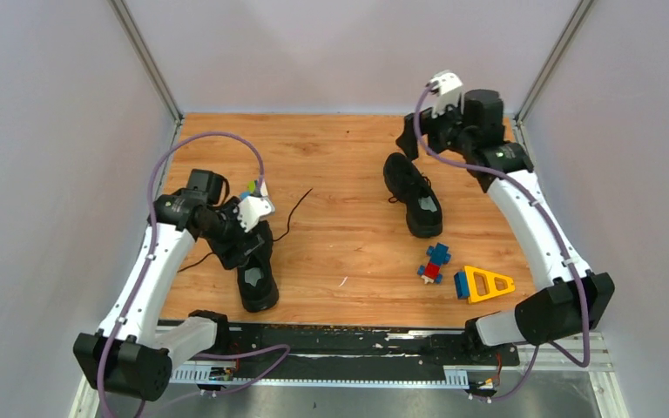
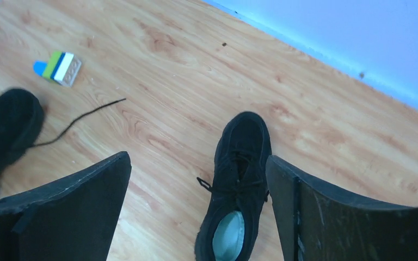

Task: Tie the shoes
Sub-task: Pick up the shoe at the center of the board.

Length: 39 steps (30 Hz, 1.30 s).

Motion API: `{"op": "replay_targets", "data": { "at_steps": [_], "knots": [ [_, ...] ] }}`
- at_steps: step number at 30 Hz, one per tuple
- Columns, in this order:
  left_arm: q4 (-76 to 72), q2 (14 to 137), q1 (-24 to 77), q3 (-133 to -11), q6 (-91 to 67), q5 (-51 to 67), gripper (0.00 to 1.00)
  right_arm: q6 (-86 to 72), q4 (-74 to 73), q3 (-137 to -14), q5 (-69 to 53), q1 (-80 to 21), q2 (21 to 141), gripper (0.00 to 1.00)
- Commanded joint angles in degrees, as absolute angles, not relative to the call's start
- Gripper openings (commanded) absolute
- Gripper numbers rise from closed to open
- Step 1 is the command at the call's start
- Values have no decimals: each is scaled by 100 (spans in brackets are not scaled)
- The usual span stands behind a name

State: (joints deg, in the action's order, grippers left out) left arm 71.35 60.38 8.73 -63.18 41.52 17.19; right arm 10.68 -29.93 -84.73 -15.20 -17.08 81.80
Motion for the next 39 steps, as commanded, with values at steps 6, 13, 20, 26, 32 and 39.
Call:
{"op": "replay_targets", "data": {
  "at_steps": [6,13,20,26,32,39],
  "knots": [
    [6104,6506,1873,-5429,3668,814,82,-265,-3312,-7844,-2482,-1121,8090,93],
    [5714,6872,1907,-5452,3013,383,60,-409,-3283,-7769,-2656,-1124,8071,92],
    [5790,7385,1923,-5603,2518,772,11,-495,-3256,-7722,-2755,-1116,8121,91],
    [6083,7164,2032,-6379,2635,1501,0,-338,-3277,-7658,-2619,-1111,8038,91],
    [5790,7345,2363,-7186,2014,2383,0,-312,-3236,-7515,-2581,-1029,7948,91],
    [5087,8057,2627,-7786,710,2748,0,-225,-3258,-7397,-2556,-800,7878,91]
  ]
}}
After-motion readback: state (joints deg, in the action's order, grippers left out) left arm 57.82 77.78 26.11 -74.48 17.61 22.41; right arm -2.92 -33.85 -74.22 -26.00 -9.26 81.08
